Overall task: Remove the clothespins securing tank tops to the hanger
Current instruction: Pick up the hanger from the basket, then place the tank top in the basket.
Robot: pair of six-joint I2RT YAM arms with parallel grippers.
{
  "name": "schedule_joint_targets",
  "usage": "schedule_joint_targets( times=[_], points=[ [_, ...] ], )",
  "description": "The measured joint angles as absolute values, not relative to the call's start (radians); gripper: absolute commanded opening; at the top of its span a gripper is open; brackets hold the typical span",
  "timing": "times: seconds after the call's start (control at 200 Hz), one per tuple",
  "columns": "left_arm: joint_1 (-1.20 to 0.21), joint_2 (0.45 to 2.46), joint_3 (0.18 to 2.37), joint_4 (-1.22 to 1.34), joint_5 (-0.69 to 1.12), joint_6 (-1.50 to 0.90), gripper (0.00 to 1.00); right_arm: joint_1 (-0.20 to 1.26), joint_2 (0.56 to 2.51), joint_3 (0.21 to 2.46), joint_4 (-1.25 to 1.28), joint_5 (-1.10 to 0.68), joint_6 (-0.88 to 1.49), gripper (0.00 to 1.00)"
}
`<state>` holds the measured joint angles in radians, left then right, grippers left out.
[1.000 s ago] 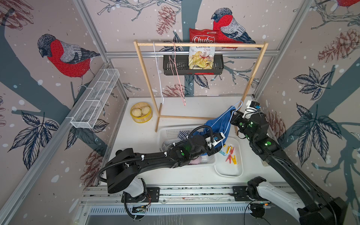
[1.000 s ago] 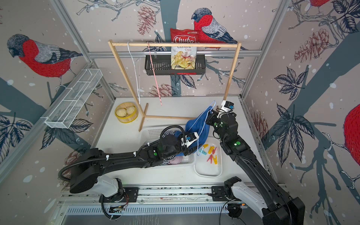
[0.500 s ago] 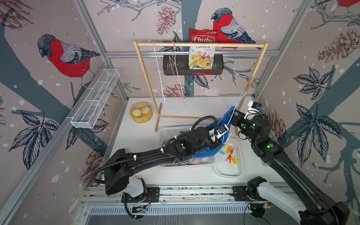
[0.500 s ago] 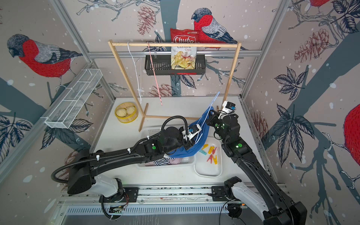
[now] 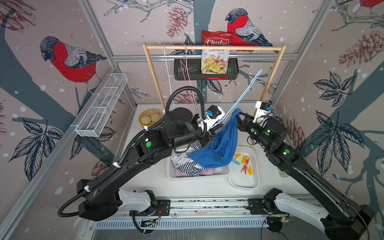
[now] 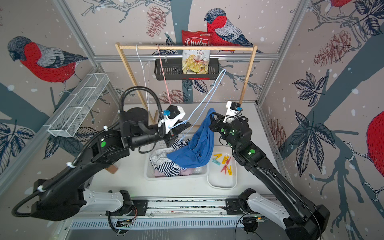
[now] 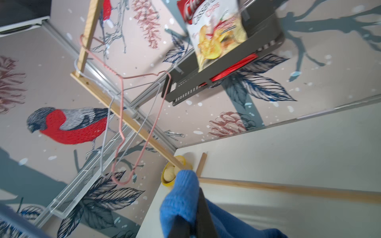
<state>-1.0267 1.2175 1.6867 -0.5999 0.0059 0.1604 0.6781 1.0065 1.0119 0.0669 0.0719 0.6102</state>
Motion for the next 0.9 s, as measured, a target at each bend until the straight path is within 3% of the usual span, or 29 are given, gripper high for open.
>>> schedule_joint_targets(
  times=[0.23,0.38,0.625,0.901],
  points=[
    [-1.004,1.051,1.707,-0.717,-0.187,0.116,0.00,0.889,1.187,1.177,0.099,0.100,0.566,0.00],
    [-0.998,1.043,1.716,-0.773,-0.216,0.080,0.00,0.916,1.224,1.122,0.141,0.131,0.577,0.00],
    [-0.991,1.089,1.713,-0.796,-0.086,0.023,0.00,0.925,1.196,0.707,0.196,0.170,0.719,0.00],
    [-0.986,1.217,1.725,-0.723,0.078,-0.055,0.00,0.953,1.360,0.636,0.302,0.176,0.766,0.00]
  ],
)
